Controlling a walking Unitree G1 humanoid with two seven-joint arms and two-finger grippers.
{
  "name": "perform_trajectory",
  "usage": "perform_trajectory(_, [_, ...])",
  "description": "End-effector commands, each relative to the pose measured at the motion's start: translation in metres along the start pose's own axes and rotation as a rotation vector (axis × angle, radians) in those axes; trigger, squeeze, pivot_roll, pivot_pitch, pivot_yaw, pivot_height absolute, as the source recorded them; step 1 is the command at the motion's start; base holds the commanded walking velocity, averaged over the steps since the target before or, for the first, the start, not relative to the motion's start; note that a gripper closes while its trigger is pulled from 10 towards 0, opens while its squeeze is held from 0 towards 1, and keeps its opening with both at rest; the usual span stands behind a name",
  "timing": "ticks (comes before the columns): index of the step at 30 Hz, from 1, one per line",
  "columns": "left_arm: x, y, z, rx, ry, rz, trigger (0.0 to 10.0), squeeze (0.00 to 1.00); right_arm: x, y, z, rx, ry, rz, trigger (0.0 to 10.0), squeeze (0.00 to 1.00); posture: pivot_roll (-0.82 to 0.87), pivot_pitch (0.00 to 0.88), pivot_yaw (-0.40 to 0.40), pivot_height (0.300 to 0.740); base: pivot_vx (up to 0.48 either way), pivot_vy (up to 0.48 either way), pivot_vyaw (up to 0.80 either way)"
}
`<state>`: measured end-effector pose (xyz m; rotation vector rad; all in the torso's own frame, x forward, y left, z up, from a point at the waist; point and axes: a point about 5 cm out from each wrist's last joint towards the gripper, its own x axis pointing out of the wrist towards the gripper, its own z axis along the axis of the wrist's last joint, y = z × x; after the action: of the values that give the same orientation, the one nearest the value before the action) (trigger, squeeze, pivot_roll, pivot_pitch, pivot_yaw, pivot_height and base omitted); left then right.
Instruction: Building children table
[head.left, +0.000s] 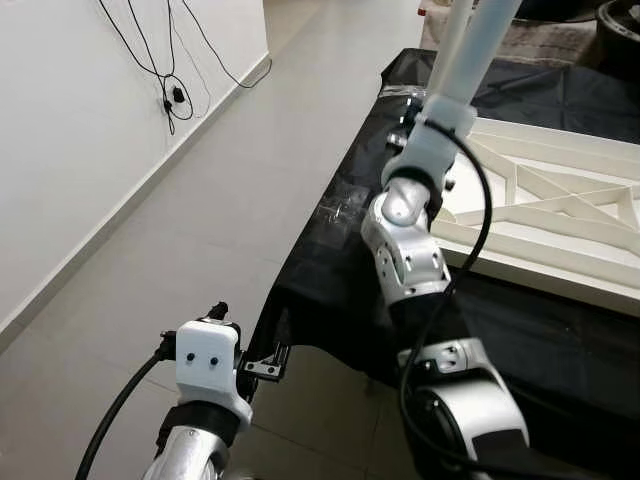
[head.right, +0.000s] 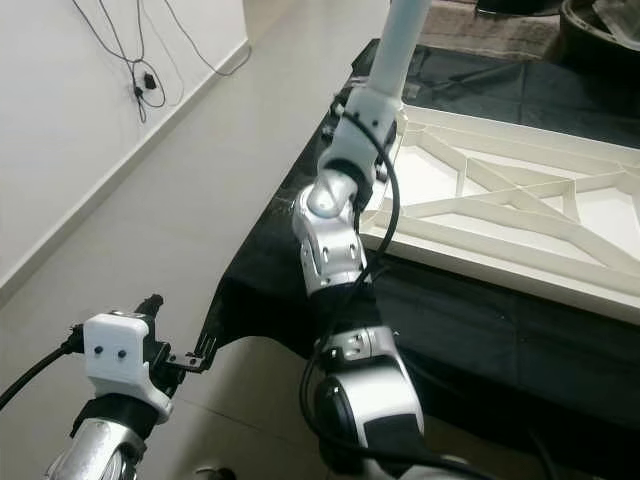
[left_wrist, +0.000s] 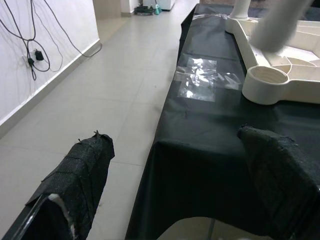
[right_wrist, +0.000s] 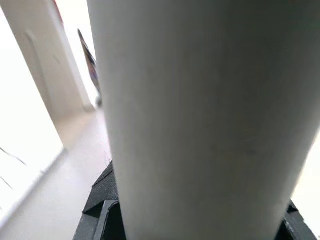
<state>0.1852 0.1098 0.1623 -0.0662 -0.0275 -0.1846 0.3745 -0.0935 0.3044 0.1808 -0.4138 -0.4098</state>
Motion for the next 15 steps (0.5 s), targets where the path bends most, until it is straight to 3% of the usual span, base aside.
perform_trajectory(1, [-0.001,0.001,-0.004,0.003,0.019,0.001,10.0,0.00,0.000,0.007,0.018,0.052,-0.067,0.050,10.0,0.00,0.12,0.128,-0.015,0.740,0.000,0.000,0.00])
perform_trajectory(2, [0.001,0.003,-0.004,0.008,0.015,0.001,10.0,0.00,-0.002,0.014,0.033,0.121,-0.152,0.219,10.0,0.00,0.11,0.122,-0.013,0.740,0.000,0.000,0.00])
perform_trajectory(3, [0.001,0.003,-0.004,0.008,0.015,0.001,10.0,0.00,-0.002,0.014,0.033,0.121,-0.152,0.219,10.0,0.00,0.11,0.122,-0.013,0.740,0.000,0.000,0.00])
perform_trajectory(4, [0.001,0.003,-0.004,0.009,0.013,0.001,10.0,0.00,-0.006,0.017,0.038,0.167,-0.188,0.326,10.0,0.00,0.11,0.122,-0.013,0.740,0.000,0.000,0.00])
perform_trajectory(5, [0.003,0.004,-0.003,0.016,0.011,0.008,10.0,0.00,-0.010,0.022,0.037,0.237,-0.164,0.431,10.0,0.00,0.11,0.116,-0.013,0.740,0.000,0.000,0.00])
perform_trajectory(7, [0.007,0.008,0.002,0.113,-0.009,0.000,10.0,0.00,-0.020,0.028,0.022,0.405,-0.014,0.609,10.0,0.00,0.11,0.110,-0.015,0.740,0.000,0.000,0.00])
perform_trajectory(8, [0.012,0.012,0.004,0.174,-0.007,0.012,10.0,1.00,-0.025,0.030,0.014,0.423,0.029,0.670,10.0,0.00,0.11,0.105,-0.017,0.740,0.000,0.000,0.00])
perform_trajectory(12, [0.019,0.017,0.008,0.231,-0.018,0.020,10.0,1.00,-0.031,0.030,0.004,0.436,0.081,0.734,10.0,0.00,0.11,0.098,-0.016,0.740,0.000,0.000,0.00])
perform_trajectory(15, [0.031,0.024,0.017,0.272,-0.057,0.030,10.0,1.00,-0.043,0.030,-0.005,0.520,0.155,0.828,10.0,0.00,0.11,0.091,-0.016,0.740,0.000,0.000,0.00])
